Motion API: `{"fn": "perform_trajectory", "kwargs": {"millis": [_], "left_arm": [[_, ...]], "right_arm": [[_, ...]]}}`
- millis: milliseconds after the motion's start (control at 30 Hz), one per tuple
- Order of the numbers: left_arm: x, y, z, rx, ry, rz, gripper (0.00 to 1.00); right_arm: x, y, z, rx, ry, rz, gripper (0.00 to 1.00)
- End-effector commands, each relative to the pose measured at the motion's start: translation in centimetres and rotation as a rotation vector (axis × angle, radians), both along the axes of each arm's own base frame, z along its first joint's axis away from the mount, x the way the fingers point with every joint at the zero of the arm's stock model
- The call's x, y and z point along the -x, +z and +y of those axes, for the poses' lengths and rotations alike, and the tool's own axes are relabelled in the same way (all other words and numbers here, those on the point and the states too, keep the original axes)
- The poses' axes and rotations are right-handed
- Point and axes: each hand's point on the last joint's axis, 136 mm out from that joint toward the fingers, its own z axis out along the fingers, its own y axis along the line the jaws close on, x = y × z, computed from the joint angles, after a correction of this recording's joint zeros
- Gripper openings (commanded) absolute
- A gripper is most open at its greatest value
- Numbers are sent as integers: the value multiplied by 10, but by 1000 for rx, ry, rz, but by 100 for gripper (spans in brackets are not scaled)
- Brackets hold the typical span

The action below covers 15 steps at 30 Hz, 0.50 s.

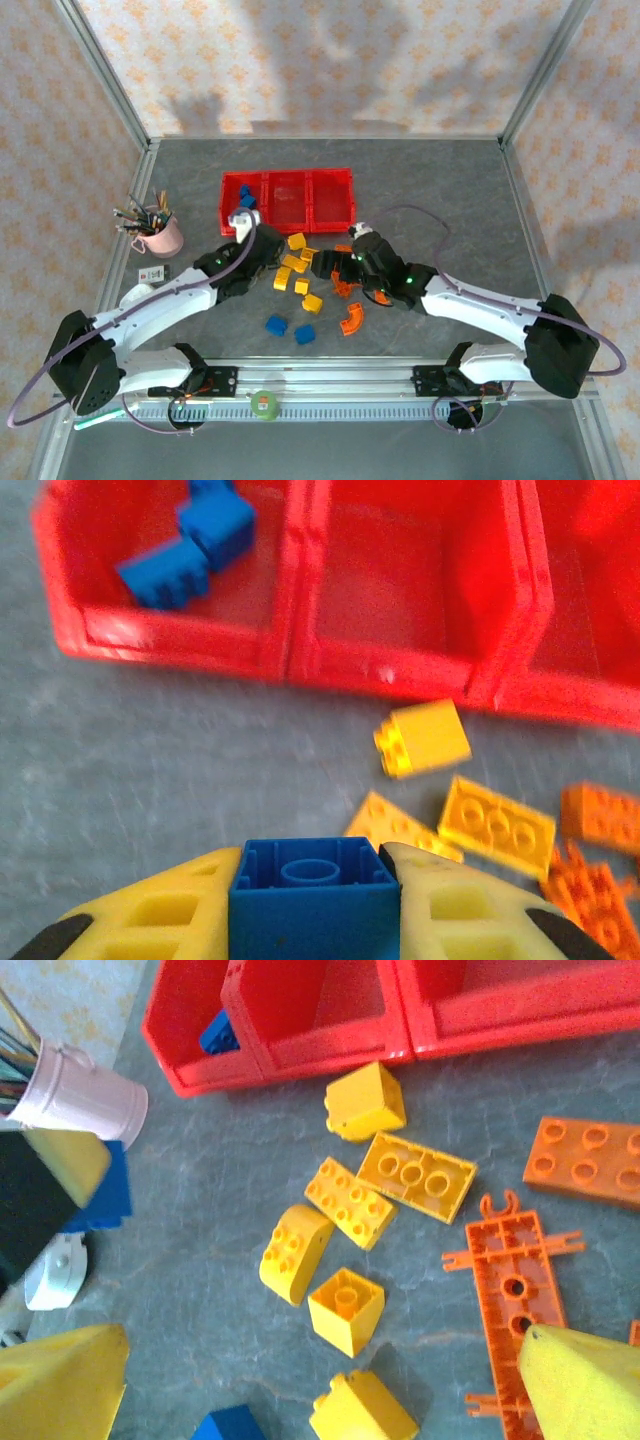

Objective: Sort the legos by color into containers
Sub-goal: Pick up the lego from the middle-left of the table, then place the lego in the container.

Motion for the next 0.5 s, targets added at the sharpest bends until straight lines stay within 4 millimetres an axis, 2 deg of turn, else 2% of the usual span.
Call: {"fn": "perform_trajectory", "kwargs": {"millis": [0,133,467], "left_arm": [[-22,20,24,-62,66,-41,31],[-51,29,30,-67,108,-68,31],[-138,28,68,-100,234,-61,31]], "right_arm": [[-22,13,-1,0,-55,-45,100],[-40,11,-1,11,-79,-53,100],[-69,5,16,52,-46,-64,100]]}}
